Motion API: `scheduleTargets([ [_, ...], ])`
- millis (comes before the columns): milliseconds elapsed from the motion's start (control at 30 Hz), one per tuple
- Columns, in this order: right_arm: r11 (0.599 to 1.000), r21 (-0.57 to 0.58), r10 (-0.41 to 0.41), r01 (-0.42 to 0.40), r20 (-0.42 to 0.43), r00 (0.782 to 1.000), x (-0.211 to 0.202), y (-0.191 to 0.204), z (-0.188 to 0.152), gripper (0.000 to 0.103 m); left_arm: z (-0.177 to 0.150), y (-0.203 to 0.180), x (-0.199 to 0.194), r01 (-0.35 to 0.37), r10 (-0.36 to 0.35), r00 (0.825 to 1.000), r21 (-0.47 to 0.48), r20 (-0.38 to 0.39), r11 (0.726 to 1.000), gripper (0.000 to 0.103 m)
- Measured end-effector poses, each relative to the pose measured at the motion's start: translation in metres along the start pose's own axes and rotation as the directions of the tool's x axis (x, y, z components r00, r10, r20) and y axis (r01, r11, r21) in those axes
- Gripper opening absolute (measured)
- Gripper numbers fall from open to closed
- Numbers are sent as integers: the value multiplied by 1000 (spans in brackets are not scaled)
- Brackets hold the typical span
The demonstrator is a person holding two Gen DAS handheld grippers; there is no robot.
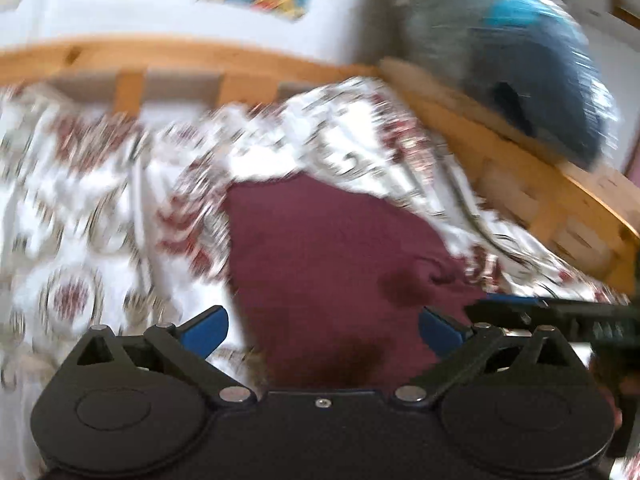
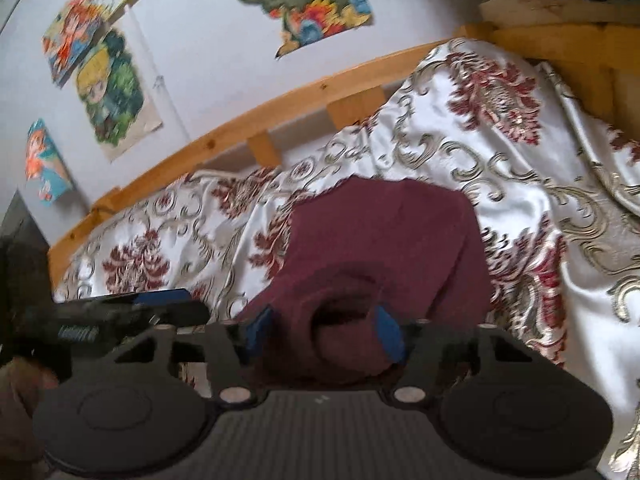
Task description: Fold small clothes
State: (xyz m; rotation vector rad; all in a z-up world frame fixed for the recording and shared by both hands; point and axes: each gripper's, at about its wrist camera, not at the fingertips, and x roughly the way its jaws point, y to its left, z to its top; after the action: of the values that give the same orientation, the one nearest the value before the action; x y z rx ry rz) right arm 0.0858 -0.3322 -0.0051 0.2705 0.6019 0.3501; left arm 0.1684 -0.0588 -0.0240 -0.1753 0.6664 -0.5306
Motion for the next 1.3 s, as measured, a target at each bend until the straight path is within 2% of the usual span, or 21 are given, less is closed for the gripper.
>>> scheduleTargets([
  [33, 1000, -8, 12, -12, -4, 1000, 1, 1, -2, 29, -1, 5, 3, -6, 5, 1000, -29, -17, 1000, 101],
  [100, 999, -29, 13, -14, -12, 1000, 2, 4, -7, 9, -3, 11, 8, -16, 13, 999, -68, -46, 998, 101],
  [300, 994, -105, -45, 41, -38, 998, -7, 7, -25, 7, -12, 10, 21, -38, 35, 994, -27, -105, 999, 101],
  [533, 992, -86, -105, 98, -89, 990, -2, -2, -54, 7, -25, 4, 32, -34, 33, 987, -8, -156, 999, 103],
  [667, 997, -9, -77, 76, -80, 994, -6, -9, -52, 9, -29, 4, 32, -45, 43, 988, -8, -148, 999, 103],
  [767, 998, 5, -59, 60, -43, 997, -15, -10, -41, 22, -27, 10, 34, -42, 35, 987, -41, -157, 998, 103],
  [833, 997, 23, -68, 69, -7, 998, -20, -17, -29, 43, -28, 12, 36, -36, 24, 986, -68, -165, 997, 103],
  [967, 988, 100, -124, 121, 20, 992, -11, -42, -3, 45, -31, 13, 38, -36, 21, 986, -88, -165, 995, 103],
  [1100, 968, 203, -154, 149, 6, 988, 18, -74, 18, 44, -31, 12, 38, -36, 22, 987, -88, -161, 995, 103],
  [1167, 955, 258, -155, 146, 15, 988, 30, -87, 26, 38, -32, 12, 37, -37, 23, 988, -90, -156, 995, 103],
  [1233, 948, 287, -152, 139, 26, 988, 39, -95, 31, 17, -33, 11, 37, -35, 22, 989, -89, -146, 995, 102],
  [1300, 951, 280, -146, 129, 39, 989, 46, -94, 37, 7, -34, 10, 36, -31, 18, 990, -89, -141, 996, 102],
])
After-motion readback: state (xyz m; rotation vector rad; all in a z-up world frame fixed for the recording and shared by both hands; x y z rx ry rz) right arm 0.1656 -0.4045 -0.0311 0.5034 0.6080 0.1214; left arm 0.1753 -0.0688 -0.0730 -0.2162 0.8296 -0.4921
